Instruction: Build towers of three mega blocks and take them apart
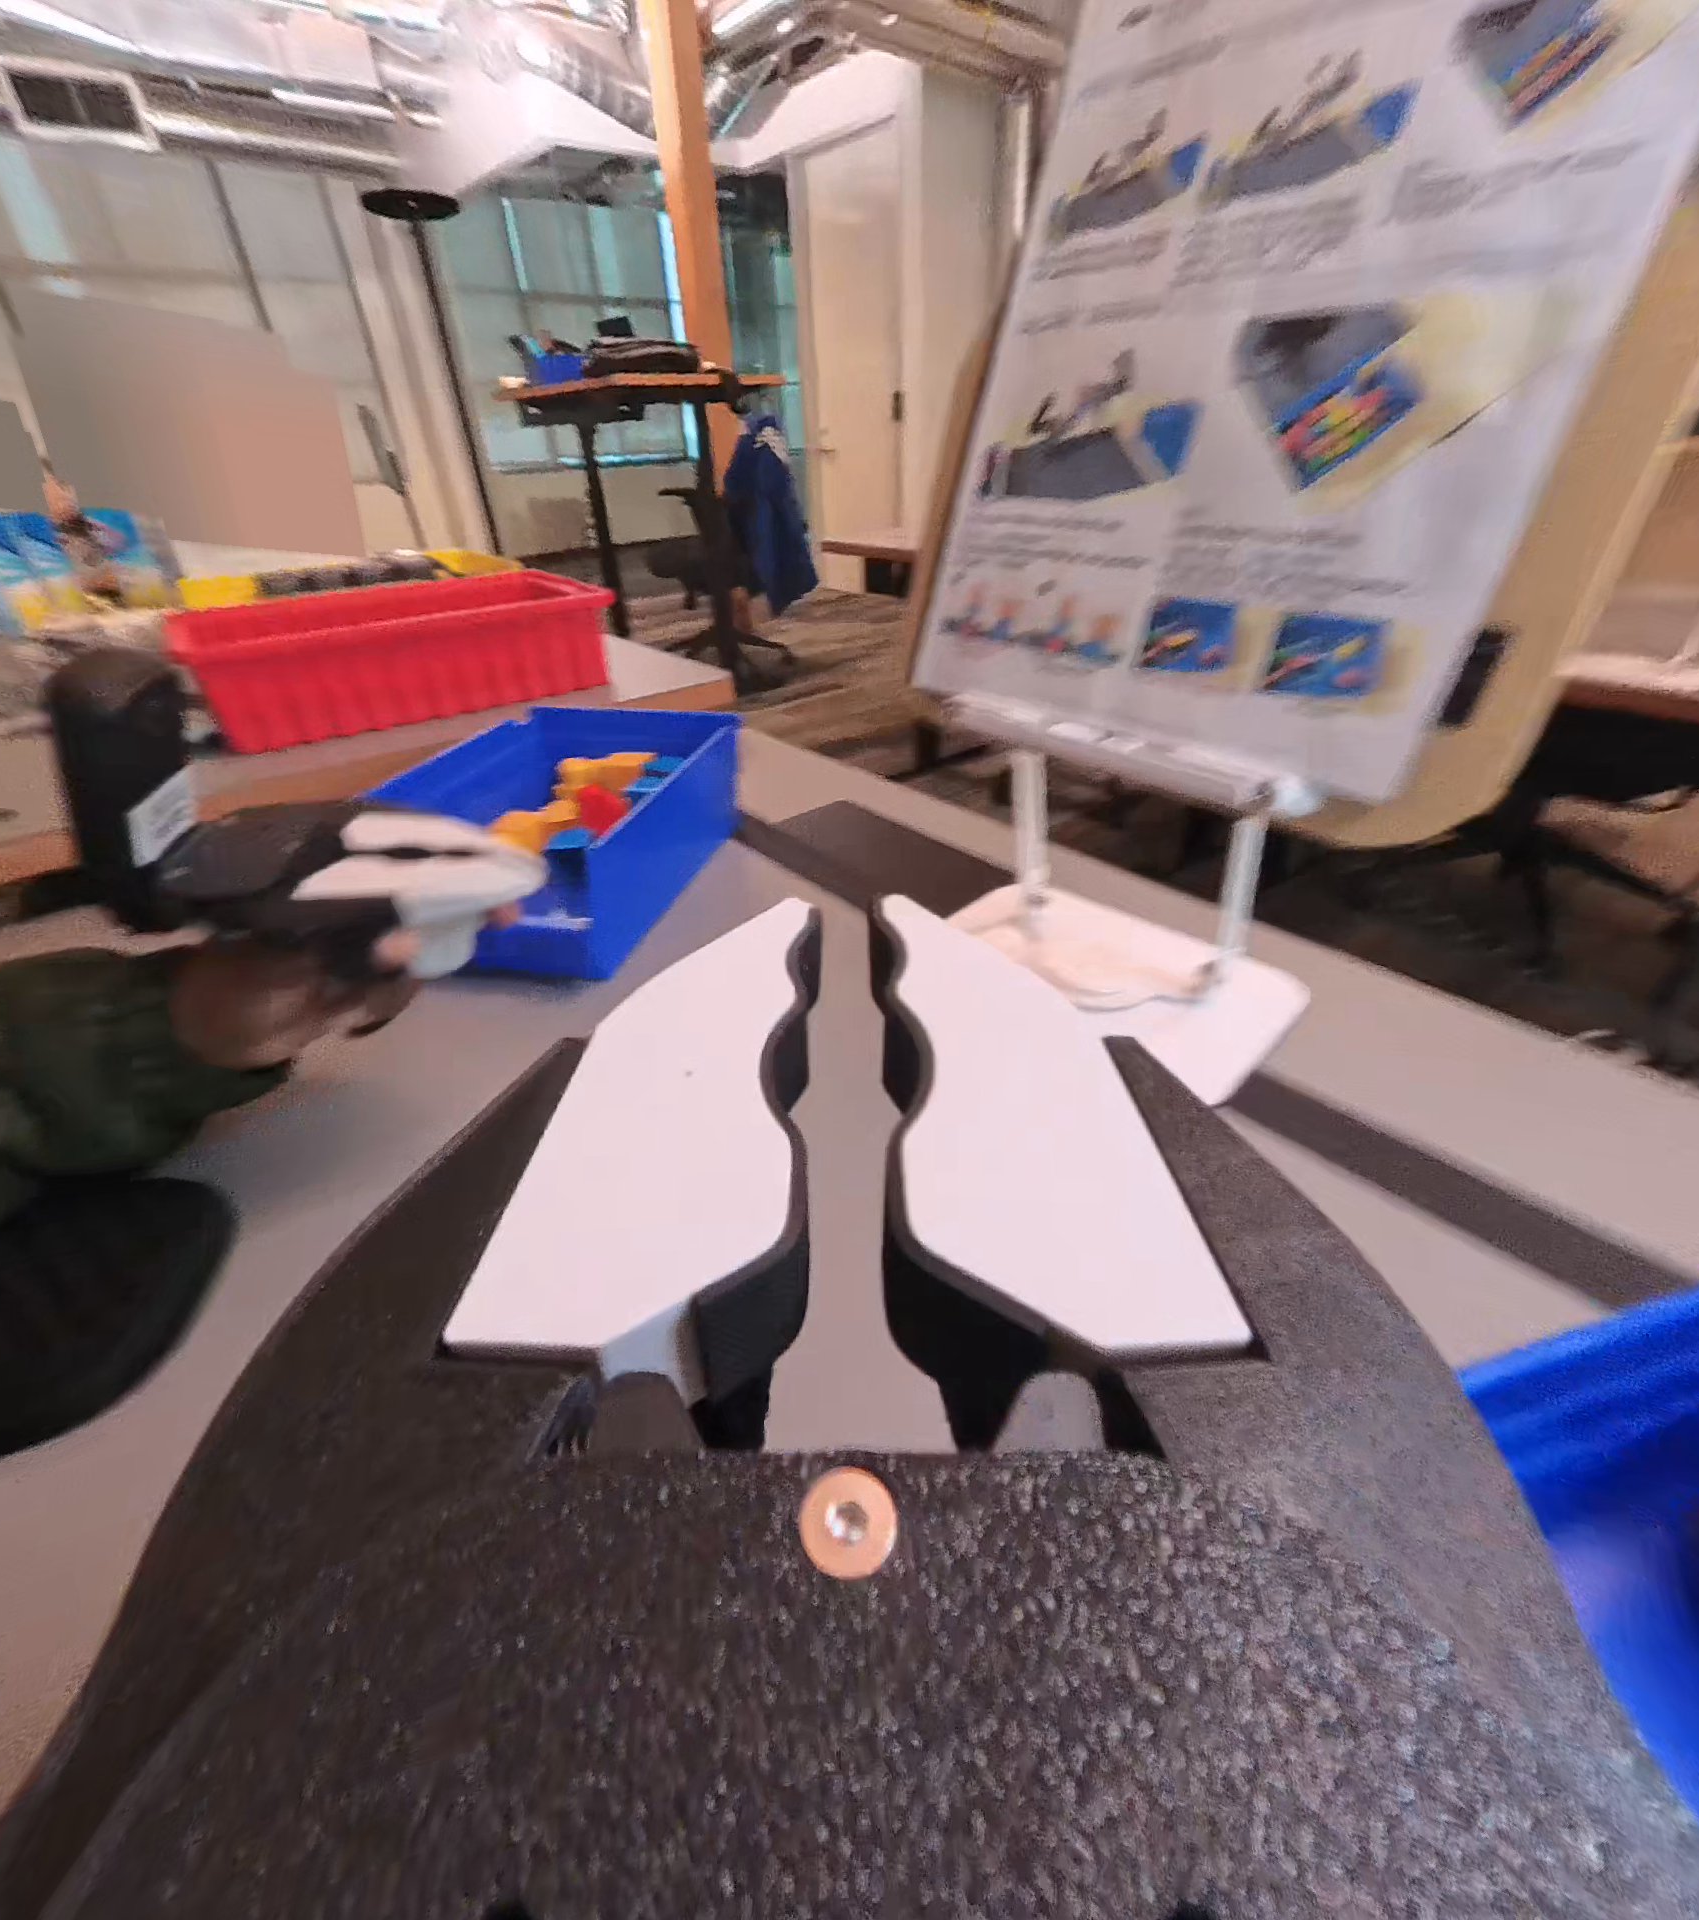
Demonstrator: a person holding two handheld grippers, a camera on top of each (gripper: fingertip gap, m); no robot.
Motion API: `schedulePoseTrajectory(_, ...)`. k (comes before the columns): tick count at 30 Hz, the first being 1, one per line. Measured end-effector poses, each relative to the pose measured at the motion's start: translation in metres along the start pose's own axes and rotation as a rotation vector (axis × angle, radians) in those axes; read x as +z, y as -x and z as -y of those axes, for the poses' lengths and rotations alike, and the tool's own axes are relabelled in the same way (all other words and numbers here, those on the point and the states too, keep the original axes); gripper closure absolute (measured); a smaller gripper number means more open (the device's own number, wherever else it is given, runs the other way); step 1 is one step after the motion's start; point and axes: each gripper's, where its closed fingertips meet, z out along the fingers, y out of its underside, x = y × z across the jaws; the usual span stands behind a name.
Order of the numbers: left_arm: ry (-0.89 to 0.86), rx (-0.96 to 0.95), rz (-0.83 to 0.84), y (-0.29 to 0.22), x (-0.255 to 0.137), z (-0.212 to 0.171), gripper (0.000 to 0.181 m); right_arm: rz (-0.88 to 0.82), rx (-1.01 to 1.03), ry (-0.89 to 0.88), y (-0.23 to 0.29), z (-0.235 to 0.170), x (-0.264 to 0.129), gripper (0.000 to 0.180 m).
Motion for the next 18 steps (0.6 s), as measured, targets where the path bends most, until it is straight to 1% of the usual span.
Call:
schedulePoseTrajectory(2,0.054,0.014,0.096,0.039,-0.01,0.008,0.181,0.06,0.061,0.005,0.031,-0.022,0.007,0.179)
schedulePoseTrajectory(4,0.14,0.045,0.206,0.087,-0.022,0.01,0.181,0.074,0.06,0.024,0.045,-0.043,0.014,0.179)
schedulePoseTrajectory(5,0.21,0.061,0.251,0.112,-0.028,0.008,0.181,0.082,0.047,0.037,0.048,-0.052,0.017,0.179)
schedulePoseTrajectory(7,0.418,0.077,0.308,0.157,-0.039,-0.009,0.166,0.091,0.054,0.046,0.049,-0.063,0.021,0.179)
schedulePoseTrajectory(9,0.633,0.114,0.31,0.19,-0.047,-0.032,0.147,0.117,0.095,0.043,0.048,-0.067,0.022,0.179)
schedulePoseTrajectory(11,0.814,0.181,0.3,0.212,-0.053,-0.057,0.142,0.114,0.118,0.045,0.044,-0.073,0.022,0.179)
schedulePoseTrajectory(14,1.124,0.239,0.248,0.226,-0.063,-0.105,0.129,0.112,0.138,0.067,0.043,-0.086,0.022,0.179)
schedulePoseTrajectory(18,1.414,0.408,0.255,0.243,-0.074,-0.149,0.124,0.119,0.107,0.092,0.048,-0.094,0.022,0.179)
